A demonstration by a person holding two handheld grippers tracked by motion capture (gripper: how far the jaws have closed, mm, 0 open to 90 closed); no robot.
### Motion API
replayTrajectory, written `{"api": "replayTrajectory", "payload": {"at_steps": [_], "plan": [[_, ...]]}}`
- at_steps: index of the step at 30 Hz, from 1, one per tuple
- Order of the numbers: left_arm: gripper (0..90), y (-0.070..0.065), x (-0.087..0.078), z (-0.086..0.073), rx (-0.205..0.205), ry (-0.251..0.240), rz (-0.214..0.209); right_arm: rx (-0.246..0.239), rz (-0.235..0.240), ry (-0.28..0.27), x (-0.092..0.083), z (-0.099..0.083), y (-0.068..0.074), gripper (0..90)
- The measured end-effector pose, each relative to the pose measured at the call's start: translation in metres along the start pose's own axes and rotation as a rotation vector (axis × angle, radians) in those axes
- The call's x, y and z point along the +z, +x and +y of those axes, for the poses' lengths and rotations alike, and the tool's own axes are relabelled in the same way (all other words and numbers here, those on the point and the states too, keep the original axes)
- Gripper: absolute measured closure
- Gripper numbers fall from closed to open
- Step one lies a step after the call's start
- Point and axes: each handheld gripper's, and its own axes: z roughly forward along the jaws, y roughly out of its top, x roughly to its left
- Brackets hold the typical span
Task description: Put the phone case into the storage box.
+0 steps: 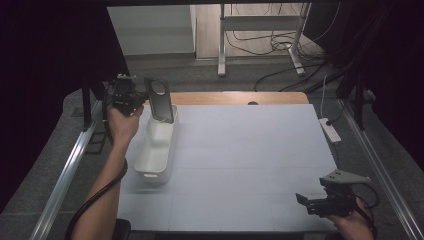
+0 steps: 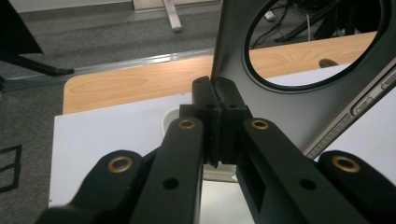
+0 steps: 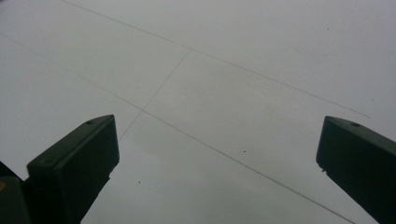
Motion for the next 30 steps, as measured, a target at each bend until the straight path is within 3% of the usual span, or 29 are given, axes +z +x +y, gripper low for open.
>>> {"api": "replayTrajectory", "payload": {"at_steps": [6,9,30], "plan": [[88.9,0.006,0.009,0.001,-0.019,0.000,0.008,-0.001,0.000,0.006,0.000,0.000,0.000,0.1],[88.9,0.006,0.015,0.002,-0.013,0.001,0.035,-0.001,0.000,0.008,0.000,0.000,0.000,0.4],[88.9,0.011,0.047,-0.003,-0.019,0.035,0.077,-0.006,0.002,0.021,0.002,0.001,0.001,0.6]]}}
